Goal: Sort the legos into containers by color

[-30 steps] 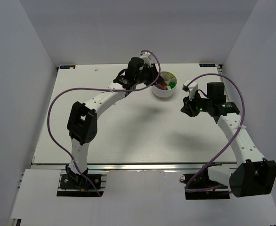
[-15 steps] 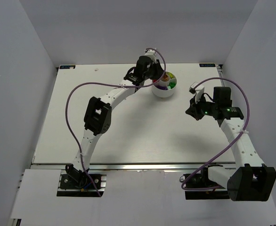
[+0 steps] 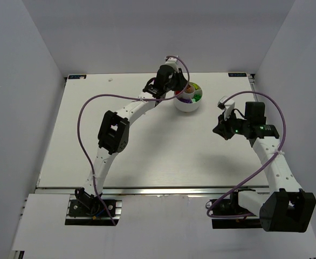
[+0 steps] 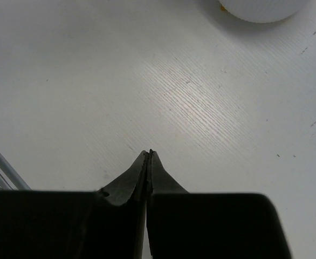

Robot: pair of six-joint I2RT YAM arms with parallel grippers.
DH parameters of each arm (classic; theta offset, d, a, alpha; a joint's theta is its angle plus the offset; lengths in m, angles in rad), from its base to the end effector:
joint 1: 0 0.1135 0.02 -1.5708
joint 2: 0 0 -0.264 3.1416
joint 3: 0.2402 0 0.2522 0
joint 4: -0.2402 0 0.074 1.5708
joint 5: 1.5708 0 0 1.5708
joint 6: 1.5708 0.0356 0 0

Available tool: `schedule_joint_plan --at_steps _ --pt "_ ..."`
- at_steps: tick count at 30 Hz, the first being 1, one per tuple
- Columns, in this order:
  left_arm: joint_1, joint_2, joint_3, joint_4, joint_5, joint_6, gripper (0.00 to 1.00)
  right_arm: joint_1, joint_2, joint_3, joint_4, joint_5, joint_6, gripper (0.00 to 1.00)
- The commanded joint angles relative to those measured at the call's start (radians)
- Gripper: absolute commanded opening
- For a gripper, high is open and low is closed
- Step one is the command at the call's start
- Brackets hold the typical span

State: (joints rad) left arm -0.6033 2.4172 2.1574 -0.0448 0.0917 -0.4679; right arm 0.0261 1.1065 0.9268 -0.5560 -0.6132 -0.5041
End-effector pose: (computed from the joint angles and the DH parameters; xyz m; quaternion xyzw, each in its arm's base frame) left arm 0.4710 -0.3285 0.2507 0.0815 0.8017 -0.3334 0.4894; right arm 0.2294 0.0265 0.2956 -0.3464 0.8089 0.1765 0.4409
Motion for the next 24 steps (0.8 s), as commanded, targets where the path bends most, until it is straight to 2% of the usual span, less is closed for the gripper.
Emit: schedule_joint_plan --at_steps 1,3,4,5,7,9,13,15,16,17,18,19,20,21,22,23,24 --pt "0.004 0.000 0.048 0.005 -0.018 -0.005 0.14 -0.005 -0.025 -0.013 0.016 -0.023 0.006 0.01" --pt "0.002 0.008 0.058 -0.004 -0.024 -0.008 0.30 -0.006 -0.030 -0.011 0.011 -0.022 0.007 0.06" --pt "0.004 0.008 0.061 -0.015 -0.038 -0.008 0.48 -0.005 -0.028 -0.006 0.011 -0.019 0.007 0.11" --pt "0.004 0.008 0.064 -0.021 -0.043 -0.009 0.55 -0.006 -0.030 -0.005 0.004 -0.019 0.007 0.13" --pt "0.004 0.003 0.065 -0.020 -0.041 -0.009 0.65 -0.008 -0.034 -0.002 -0.002 -0.017 0.007 0.19" --pt "0.004 0.002 0.074 -0.020 -0.040 -0.011 0.68 -0.011 -0.036 0.004 -0.008 -0.016 0.010 0.21" --pt "0.004 -0.001 0.099 -0.021 -0.038 -0.015 0.69 -0.012 -0.039 0.018 -0.024 -0.011 0.012 0.26" --pt "0.004 -0.029 0.093 -0.012 -0.038 -0.018 0.67 -0.014 -0.040 0.033 -0.035 -0.003 0.021 0.37" --pt "0.005 -0.046 0.072 -0.001 -0.038 -0.020 0.64 -0.015 -0.039 0.037 -0.035 0.010 0.032 0.46" --pt "0.007 -0.096 0.049 0.005 -0.035 -0.020 0.60 -0.015 -0.039 0.040 -0.030 0.026 0.047 0.78" --pt "0.010 -0.130 0.017 0.014 -0.029 -0.024 0.43 -0.014 -0.039 0.043 -0.024 0.045 0.068 0.89" --pt "0.022 -0.170 -0.028 0.037 -0.017 -0.044 0.29 -0.015 -0.037 0.044 0.005 0.108 0.125 0.89" --pt "0.028 -0.260 -0.139 0.078 -0.003 -0.054 0.19 -0.015 -0.036 0.043 0.034 0.162 0.171 0.89" --pt "0.034 -0.311 -0.204 0.092 0.005 -0.060 0.14 -0.014 -0.033 0.044 0.050 0.223 0.212 0.89" --pt "0.039 -0.364 -0.275 0.124 0.008 -0.057 0.16 -0.015 -0.031 0.056 0.053 0.342 0.243 0.89" --pt "0.040 -0.421 -0.430 0.144 0.009 -0.051 0.24 -0.015 -0.024 0.067 0.048 0.383 0.246 0.89" --pt "0.040 -0.535 -0.512 0.182 0.008 -0.046 0.33 -0.050 -0.022 0.073 0.045 0.403 0.239 0.89"
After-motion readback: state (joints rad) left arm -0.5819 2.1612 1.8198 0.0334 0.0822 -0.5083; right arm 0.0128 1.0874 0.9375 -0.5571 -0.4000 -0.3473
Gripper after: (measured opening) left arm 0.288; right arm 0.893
